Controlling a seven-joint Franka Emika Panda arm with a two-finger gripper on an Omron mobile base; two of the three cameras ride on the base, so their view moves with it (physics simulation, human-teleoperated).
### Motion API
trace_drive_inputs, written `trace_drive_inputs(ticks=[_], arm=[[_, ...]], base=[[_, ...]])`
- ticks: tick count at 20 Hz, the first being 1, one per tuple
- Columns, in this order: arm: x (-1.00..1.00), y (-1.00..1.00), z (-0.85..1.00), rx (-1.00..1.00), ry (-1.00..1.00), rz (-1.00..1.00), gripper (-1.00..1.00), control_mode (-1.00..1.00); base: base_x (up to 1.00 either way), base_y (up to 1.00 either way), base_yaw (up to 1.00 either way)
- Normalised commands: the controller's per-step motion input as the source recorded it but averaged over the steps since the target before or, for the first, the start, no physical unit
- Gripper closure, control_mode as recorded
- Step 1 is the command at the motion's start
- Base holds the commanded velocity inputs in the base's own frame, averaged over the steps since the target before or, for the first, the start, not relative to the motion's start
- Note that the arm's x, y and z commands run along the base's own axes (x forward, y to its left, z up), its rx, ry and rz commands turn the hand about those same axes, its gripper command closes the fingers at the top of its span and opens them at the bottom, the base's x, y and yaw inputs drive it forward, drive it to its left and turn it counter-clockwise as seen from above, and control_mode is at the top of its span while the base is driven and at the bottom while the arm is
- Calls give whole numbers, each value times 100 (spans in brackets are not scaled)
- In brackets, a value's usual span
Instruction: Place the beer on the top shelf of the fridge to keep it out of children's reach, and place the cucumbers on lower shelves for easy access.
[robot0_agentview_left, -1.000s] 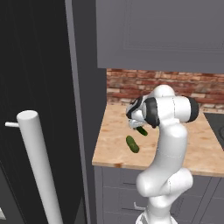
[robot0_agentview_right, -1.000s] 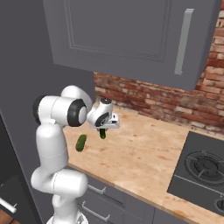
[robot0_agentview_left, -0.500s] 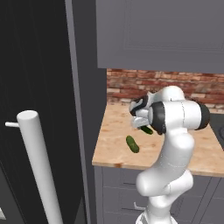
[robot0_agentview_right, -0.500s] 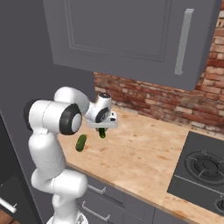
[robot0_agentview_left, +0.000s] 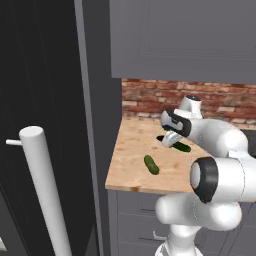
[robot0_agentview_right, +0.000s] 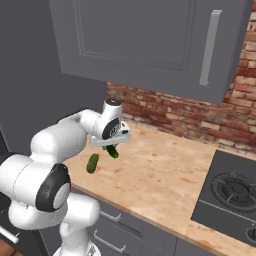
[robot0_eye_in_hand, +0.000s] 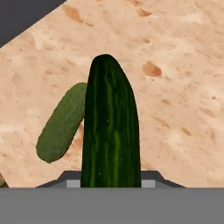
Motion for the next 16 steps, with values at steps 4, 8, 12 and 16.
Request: trace_drive_inputs(ticks=[4,8,12,16], arm=[[-100,0,59,-15,-6,43,100,-100],[-100,2,59,-18,-8,45,100,-100],[-100,7,64,-14,-19,38,100,-100],[-83,5,83,-8,-20,29,100,-100]], base=[[0,0,0],[0,0,0],[0,0,0],[0,0,0]])
